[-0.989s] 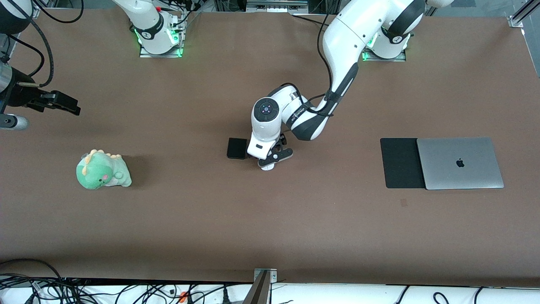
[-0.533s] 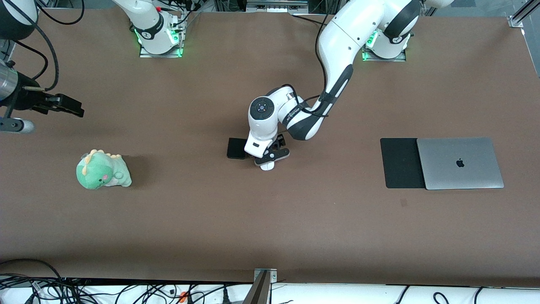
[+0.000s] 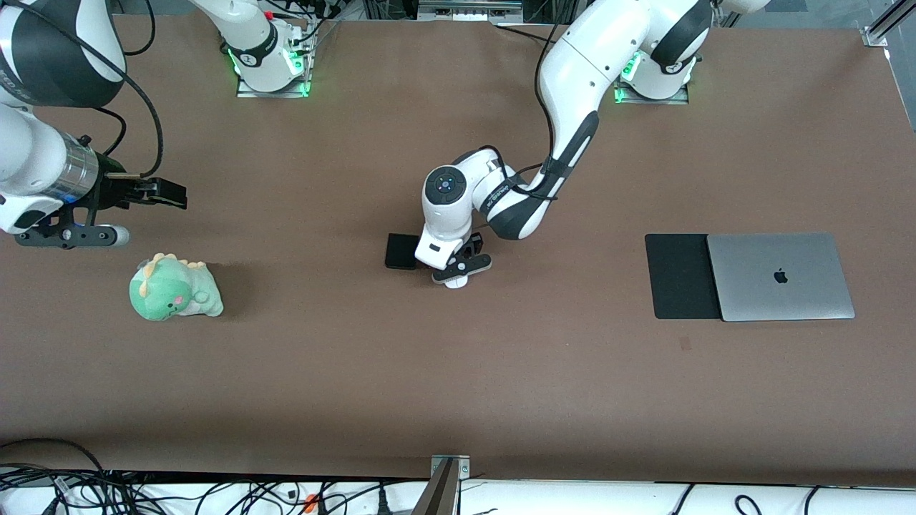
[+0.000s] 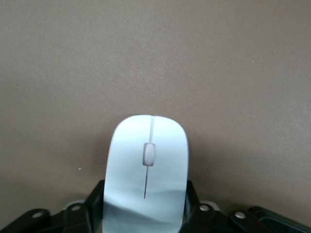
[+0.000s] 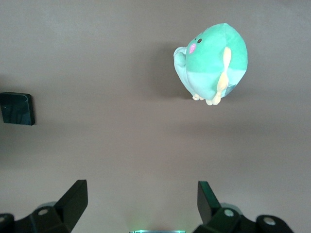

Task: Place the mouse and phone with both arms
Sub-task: 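Carry the mouse to the pad while the right gripper grasps the phone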

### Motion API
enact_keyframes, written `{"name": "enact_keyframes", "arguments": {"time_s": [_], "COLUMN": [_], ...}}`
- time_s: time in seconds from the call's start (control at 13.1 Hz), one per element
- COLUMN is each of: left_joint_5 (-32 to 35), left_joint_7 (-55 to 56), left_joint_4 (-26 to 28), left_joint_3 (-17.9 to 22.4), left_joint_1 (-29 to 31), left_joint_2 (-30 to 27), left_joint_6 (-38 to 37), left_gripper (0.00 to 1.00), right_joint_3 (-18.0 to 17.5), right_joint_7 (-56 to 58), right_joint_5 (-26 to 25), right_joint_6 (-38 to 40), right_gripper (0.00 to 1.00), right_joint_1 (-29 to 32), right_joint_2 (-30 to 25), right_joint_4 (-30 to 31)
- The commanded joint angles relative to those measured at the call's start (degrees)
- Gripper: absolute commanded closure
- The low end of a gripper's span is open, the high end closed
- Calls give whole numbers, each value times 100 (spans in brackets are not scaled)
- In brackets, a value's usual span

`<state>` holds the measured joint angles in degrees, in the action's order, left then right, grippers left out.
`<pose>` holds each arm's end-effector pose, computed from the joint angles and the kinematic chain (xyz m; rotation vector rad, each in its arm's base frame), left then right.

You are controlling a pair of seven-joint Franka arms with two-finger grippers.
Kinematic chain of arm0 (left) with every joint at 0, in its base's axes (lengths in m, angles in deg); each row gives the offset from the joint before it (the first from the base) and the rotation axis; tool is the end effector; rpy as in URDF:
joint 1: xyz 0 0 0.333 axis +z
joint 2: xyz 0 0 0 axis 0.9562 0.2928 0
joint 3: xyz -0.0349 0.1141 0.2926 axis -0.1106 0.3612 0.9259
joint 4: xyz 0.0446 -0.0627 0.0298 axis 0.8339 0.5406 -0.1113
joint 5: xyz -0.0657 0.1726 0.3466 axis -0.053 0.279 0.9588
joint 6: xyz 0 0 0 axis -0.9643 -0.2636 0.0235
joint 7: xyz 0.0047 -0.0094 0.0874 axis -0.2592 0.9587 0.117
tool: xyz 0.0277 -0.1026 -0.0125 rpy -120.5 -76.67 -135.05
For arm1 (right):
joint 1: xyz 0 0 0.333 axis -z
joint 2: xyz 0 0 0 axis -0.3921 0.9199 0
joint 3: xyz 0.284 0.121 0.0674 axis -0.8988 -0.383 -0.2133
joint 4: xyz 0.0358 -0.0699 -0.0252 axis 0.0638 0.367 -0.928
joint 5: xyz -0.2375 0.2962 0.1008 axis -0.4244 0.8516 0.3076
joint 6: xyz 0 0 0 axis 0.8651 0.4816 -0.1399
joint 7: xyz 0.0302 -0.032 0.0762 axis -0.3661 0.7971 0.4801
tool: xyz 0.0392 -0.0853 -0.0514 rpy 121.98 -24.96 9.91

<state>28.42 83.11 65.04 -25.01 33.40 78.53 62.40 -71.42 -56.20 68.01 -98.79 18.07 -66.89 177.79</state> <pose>0.5348 -0.5348 0.1716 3.0708 0.5454 0.0672 0.5960 0.0473 0.5260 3.0970 0.0154 -0.3035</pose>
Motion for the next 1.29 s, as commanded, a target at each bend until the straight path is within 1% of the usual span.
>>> {"name": "enact_keyframes", "arguments": {"time_s": [0.0,0.23,0.3,0.38,0.46,0.53,0.61,0.76,0.91,1.07,1.22], "left_joint_5": [116,142,151,151,151,151,142,116,125,125,133], "left_joint_7": [-105,-175,-219,-411,-613,-754,-1034,-1579,-2289,-2959,-3434], "left_joint_4": [-157,-87,-34,1,97,238,465,1263,2125,2680,3373], "left_joint_3": [14,6,14,14,6,6,-38,-73,-74,-74,-74], "left_joint_1": [98,396,511,712,923,1151,1467,2038,2478,2936,3288], "left_joint_2": [-43,-236,-368,-465,-631,-850,-1122,-1877,-2511,-2873,-3189], "left_joint_6": [-82,-109,-257,-424,-608,-706,-733,-794,-760,-663,-156], "left_gripper": [45,45,45,45,45,45,45,45,44,44,43], "right_joint_3": [-10,-10,-18,-10,-10,-10,-10,-10,-10,-10,-1], "right_joint_7": [18,9,-43,-113,-244,-516,-797,-1315,-1799,-2230,-2687], "right_joint_5": [43,52,165,505,918,1218,1325,1326,1326,1300,1230], "right_joint_6": [236,220,167,106,-43,-218,-403,-903,-1544,-2116,-2652], "right_gripper": [0,0,0,0,0,0,0,0,0,0,0], "right_joint_1": [-17,-96,-148,-210,-219,-228,-332,-788,-1140,-1483,-1835], "right_joint_2": [19,72,159,238,378,493,590,757,906,1160,1494], "right_joint_4": [-94,-103,-103,-103,-94,-77,-76,-33,142,249,301]}}
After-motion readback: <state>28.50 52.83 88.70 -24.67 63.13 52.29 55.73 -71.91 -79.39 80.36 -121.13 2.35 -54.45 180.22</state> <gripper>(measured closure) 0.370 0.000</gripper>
